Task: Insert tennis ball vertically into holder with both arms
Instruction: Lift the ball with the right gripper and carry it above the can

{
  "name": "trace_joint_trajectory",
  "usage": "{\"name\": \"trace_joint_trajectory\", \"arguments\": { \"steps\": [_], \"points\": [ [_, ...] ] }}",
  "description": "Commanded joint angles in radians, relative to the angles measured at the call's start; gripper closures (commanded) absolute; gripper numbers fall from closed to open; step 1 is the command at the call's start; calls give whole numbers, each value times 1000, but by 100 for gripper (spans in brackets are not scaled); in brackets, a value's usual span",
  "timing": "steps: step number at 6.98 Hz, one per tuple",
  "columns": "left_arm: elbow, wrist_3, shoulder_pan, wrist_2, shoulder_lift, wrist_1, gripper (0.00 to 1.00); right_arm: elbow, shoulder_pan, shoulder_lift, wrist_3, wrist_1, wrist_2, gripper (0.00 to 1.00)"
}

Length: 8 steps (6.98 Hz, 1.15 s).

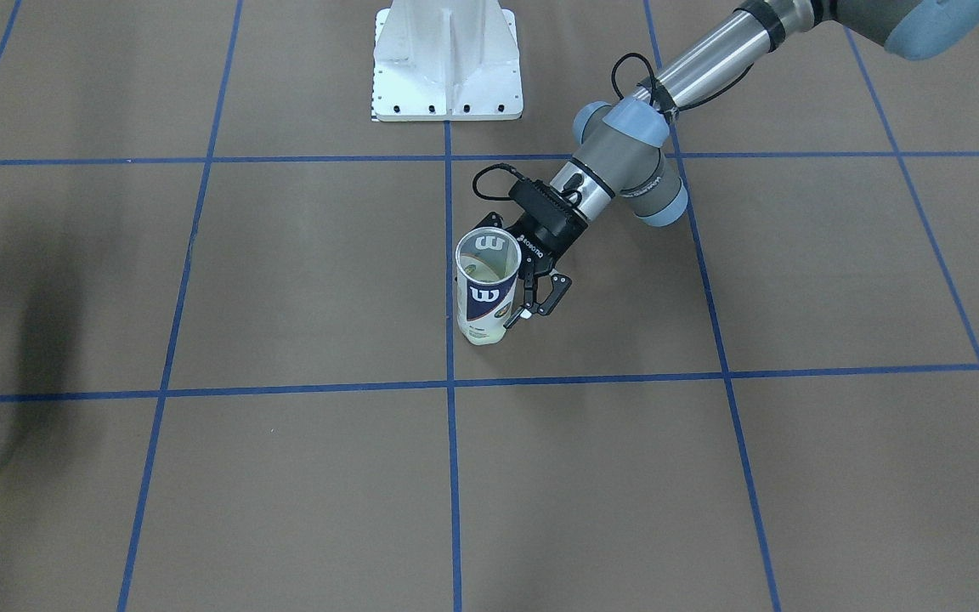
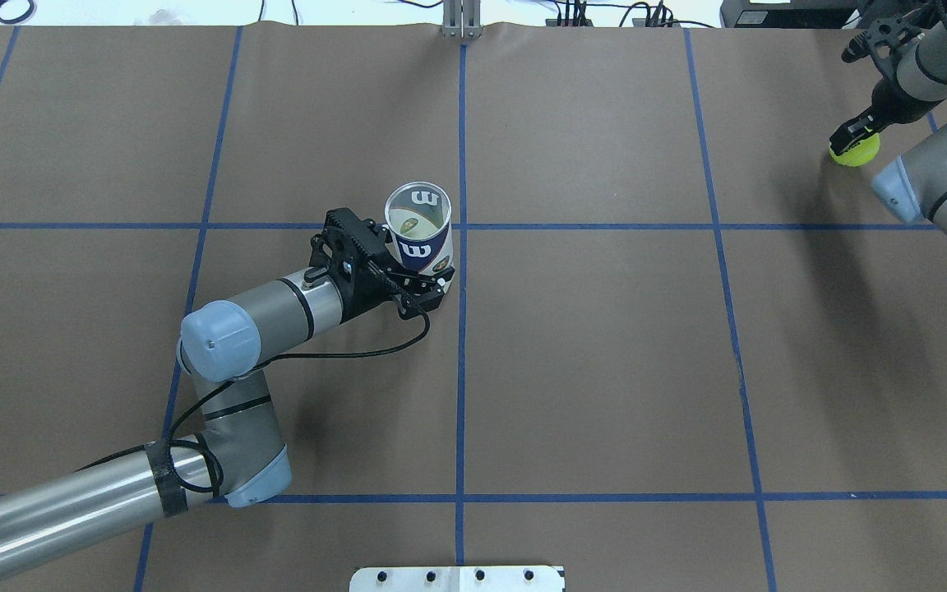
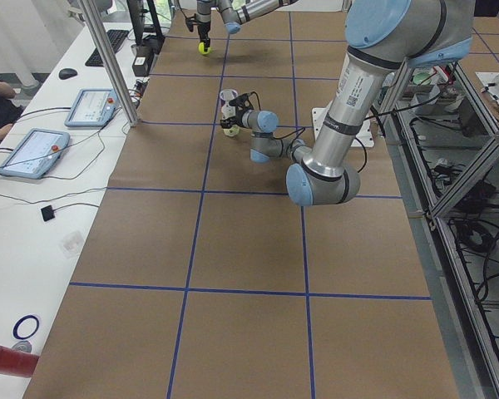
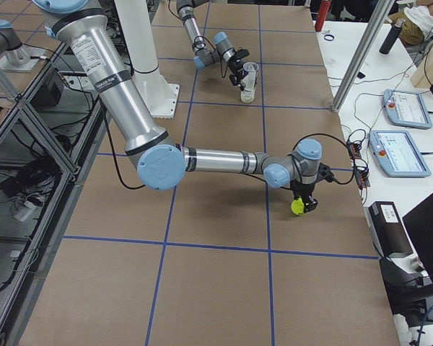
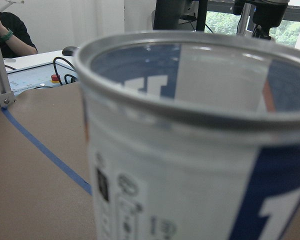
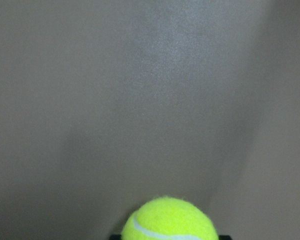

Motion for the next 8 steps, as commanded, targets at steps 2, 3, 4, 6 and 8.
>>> {"name": "trace_joint_trajectory", "arguments": {
  "steps": [2, 3, 4, 6, 8],
  "points": [
    [0, -2, 1, 0, 0, -1, 0, 49, 80, 145, 202, -96, 258, 100],
    [0, -2, 2, 0, 0, -1, 0, 143, 62, 174, 457, -98, 305, 100],
    [0, -2, 7, 0, -3, 1, 0, 253, -25, 205, 724, -93, 314, 100],
    [-2, -3, 9, 0, -6, 1, 0, 421, -157, 310, 1130, -98, 308, 100],
    [0, -3, 10, 0, -6, -1, 1, 547, -247, 345, 1313, -104, 276, 100]
  ]
}}
